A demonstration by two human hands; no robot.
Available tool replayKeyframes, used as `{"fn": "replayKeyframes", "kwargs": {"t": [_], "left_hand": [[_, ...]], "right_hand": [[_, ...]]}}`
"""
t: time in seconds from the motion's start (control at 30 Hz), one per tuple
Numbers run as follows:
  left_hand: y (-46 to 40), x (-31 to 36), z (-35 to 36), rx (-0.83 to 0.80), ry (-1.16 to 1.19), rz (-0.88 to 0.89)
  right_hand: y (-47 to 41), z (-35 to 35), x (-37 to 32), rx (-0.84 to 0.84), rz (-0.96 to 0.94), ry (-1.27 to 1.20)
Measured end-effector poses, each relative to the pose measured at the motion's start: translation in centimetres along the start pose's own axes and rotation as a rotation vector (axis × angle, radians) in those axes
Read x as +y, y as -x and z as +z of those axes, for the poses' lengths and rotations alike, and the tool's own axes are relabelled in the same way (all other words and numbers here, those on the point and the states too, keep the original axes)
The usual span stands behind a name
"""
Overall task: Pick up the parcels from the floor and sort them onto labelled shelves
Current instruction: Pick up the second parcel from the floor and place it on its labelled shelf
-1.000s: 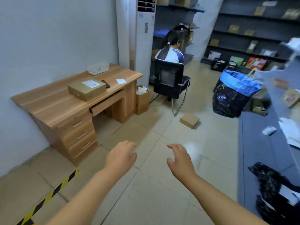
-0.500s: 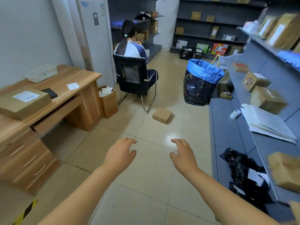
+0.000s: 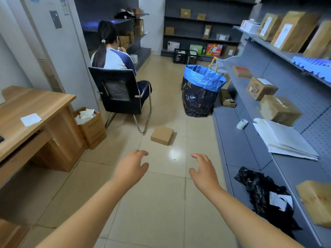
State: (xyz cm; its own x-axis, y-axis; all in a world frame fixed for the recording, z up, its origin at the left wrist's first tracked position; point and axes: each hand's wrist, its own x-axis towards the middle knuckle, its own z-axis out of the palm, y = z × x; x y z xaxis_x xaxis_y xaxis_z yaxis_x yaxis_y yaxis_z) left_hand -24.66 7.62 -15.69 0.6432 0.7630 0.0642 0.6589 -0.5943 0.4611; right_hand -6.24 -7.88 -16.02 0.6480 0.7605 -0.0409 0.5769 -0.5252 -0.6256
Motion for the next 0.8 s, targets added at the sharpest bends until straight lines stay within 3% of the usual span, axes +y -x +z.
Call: {"fn": "replayKeyframes", "kwargs": {"t": [0.33,0.8], "left_hand": [[-16.1,-2.6,2.3,-0.092,0.006,0.032],[-38.4,-0.7,7.9,-0.149,-0.025,-0.016]], "right_hand": [[-12.6,2.3,-0.2,0.030,0.140,-0.025],[-36.6,2.3,4.9,0.015,0.227,-0.105]]}}
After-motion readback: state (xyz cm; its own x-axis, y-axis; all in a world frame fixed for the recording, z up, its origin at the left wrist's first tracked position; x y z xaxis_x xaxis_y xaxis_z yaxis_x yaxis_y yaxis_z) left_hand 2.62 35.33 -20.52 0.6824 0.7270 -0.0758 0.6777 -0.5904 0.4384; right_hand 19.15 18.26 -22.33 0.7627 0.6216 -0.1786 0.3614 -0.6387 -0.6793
